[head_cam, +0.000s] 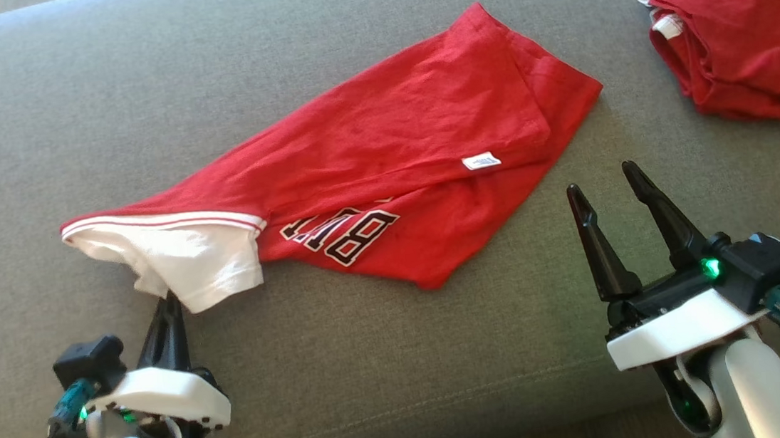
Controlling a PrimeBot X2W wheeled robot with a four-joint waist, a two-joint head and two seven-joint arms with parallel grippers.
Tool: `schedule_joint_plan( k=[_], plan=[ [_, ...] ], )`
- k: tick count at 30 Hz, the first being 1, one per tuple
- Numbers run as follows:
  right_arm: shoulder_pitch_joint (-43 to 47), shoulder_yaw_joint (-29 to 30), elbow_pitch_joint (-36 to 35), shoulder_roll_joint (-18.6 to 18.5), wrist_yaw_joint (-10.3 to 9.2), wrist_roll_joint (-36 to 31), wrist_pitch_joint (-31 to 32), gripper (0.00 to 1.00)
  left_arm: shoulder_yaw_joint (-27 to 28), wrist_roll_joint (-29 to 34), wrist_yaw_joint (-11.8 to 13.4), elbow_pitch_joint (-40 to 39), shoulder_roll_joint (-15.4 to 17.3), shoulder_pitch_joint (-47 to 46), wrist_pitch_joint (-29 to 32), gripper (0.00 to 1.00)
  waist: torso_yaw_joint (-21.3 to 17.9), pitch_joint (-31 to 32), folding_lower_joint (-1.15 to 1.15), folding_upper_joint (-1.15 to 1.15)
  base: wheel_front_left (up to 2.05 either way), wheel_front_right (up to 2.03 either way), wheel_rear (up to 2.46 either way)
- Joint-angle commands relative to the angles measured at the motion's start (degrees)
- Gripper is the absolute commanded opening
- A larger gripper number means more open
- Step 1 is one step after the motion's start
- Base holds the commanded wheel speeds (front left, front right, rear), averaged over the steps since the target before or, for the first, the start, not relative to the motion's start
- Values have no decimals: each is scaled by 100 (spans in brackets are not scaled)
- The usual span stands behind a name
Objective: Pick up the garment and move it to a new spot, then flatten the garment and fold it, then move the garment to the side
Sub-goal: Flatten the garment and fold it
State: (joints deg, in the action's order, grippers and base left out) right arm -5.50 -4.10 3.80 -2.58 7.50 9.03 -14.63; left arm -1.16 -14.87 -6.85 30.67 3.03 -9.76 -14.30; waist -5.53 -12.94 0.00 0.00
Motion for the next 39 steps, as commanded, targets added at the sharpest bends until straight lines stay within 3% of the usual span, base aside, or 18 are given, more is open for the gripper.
schedule_joint_plan(
  k=[1, 7, 12, 19, 24, 25, 28, 33, 34, 35, 38, 39],
  plan=[
    [-75, -130, -196, -30, -1, -45, -37, 100, 183, -5, -18, -238, 42, -74, -70, 0, 38, 39, 0, 0, 0, 0, 0],
    [-221, -155, 111, -30, -1, -47, -37, 100, 299, -87, -35, -917, 15, 364, -70, 0, 237, 206, 0, 0, 0, 0, 0],
    [-687, -120, 1267, -30, -1, -50, -37, 100, 315, -160, -42, -1290, -1, 643, -70, 0, 427, 323, 0, 0, 0, 0, 0],
    [-1696, 530, 2950, -30, -1, -257, 17, 100, 269, -161, -46, -1501, -9, 669, -70, 0, 625, 263, 0, 0, 0, 0, 0],
    [-2281, 666, 3841, -30, -1, -370, 86, 100, 253, -144, -31, -1579, -12, 609, -70, 0, 732, 146, 0, 0, 0, 0, 0],
    [-2374, 696, 3986, -30, -1, -410, 77, 99, 251, -138, -30, -1589, -12, 599, -70, 0, 748, 126, 0, 0, 0, 0, 0],
    [-2601, 782, 4367, -30, -1, -472, 38, 79, 236, -118, -25, -1609, -13, 570, -70, 0, 797, 82, 0, 0, 0, 0, 0],
    [-2814, 797, 4748, -30, -1, -491, -7, 78, 222, -122, -22, -1630, -14, 543, -70, 0, 842, 45, 0, 0, 0, 0, 0],
    [-2856, 790, 4812, -30, -1, -493, -15, 73, 221, -120, -20, -1634, -14, 540, -70, 0, 848, 38, 0, 0, 0, 0, 0],
    [-2893, 766, 4879, -30, -1, -478, -21, 47, 222, -118, -20, -1637, -14, 536, -70, 0, 852, 30, 0, 0, 0, 0, 0],
    [-2971, 717, 4923, -30, -1, -517, -32, 0, 220, -112, -21, -1643, -14, 535, -70, 0, 866, 32, 0, 0, 0, 0, 0],
    [-2975, 717, 4885, -30, -1, -516, -33, 0, 225, -116, -19, -1648, -14, 539, -70, 0, 868, 41, 0, 0, 0, 0, 0]
  ],
)
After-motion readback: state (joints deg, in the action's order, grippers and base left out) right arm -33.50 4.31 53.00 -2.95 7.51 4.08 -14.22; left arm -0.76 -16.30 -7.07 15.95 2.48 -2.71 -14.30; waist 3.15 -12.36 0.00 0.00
